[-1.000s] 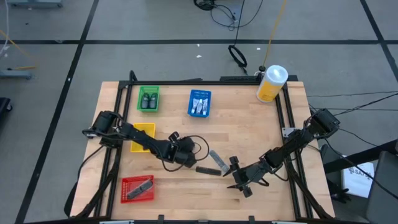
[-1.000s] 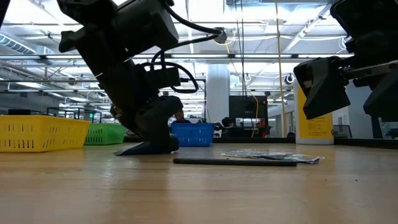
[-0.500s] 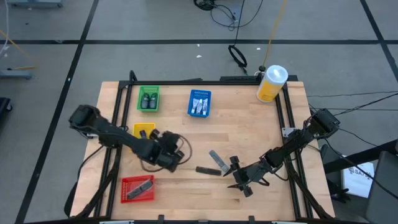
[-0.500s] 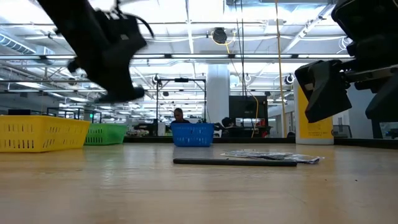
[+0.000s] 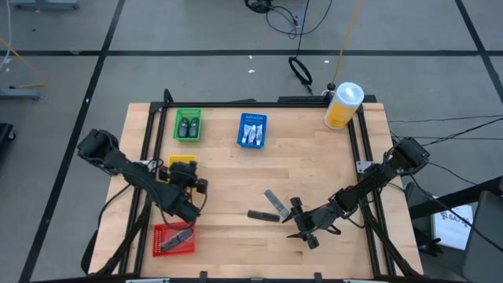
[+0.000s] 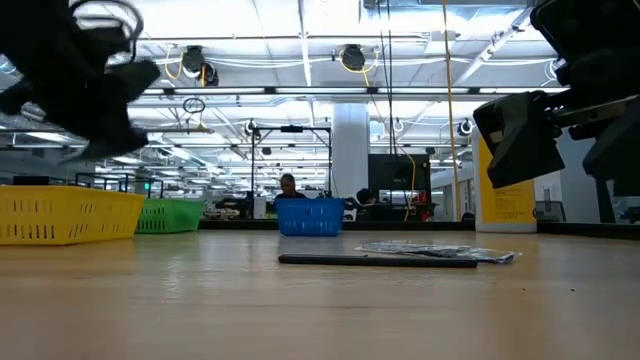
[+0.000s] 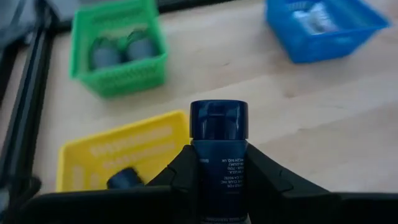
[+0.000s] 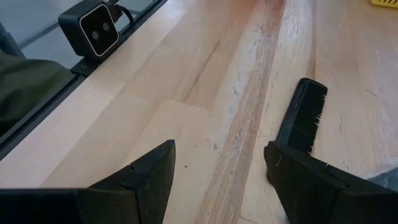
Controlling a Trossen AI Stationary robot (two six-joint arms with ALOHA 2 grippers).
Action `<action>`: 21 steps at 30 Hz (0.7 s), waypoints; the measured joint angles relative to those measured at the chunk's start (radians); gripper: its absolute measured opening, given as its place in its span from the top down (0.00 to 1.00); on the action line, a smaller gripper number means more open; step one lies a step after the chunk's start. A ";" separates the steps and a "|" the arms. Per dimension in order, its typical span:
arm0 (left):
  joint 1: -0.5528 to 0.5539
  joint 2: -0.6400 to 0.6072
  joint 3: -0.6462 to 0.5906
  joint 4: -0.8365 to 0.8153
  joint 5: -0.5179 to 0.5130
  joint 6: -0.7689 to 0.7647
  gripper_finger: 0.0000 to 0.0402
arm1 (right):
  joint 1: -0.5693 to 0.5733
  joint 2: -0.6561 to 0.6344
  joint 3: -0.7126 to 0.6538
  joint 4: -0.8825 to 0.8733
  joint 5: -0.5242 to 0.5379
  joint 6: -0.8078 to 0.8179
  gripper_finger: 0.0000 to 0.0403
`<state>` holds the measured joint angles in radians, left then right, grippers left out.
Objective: Pick & Place Travel size toiletries
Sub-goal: Put the blue shaving cream in the yellow basket
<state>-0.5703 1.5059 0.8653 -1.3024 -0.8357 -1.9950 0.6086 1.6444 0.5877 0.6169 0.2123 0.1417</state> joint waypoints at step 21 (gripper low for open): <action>0.001 0.000 -0.171 0.084 0.137 -0.273 0.68 | 0.000 0.000 0.000 0.003 0.000 0.000 0.40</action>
<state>-0.5690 1.5055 0.6945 -1.2180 -0.6991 -2.2685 0.6084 1.6444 0.5877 0.6194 0.2123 0.1414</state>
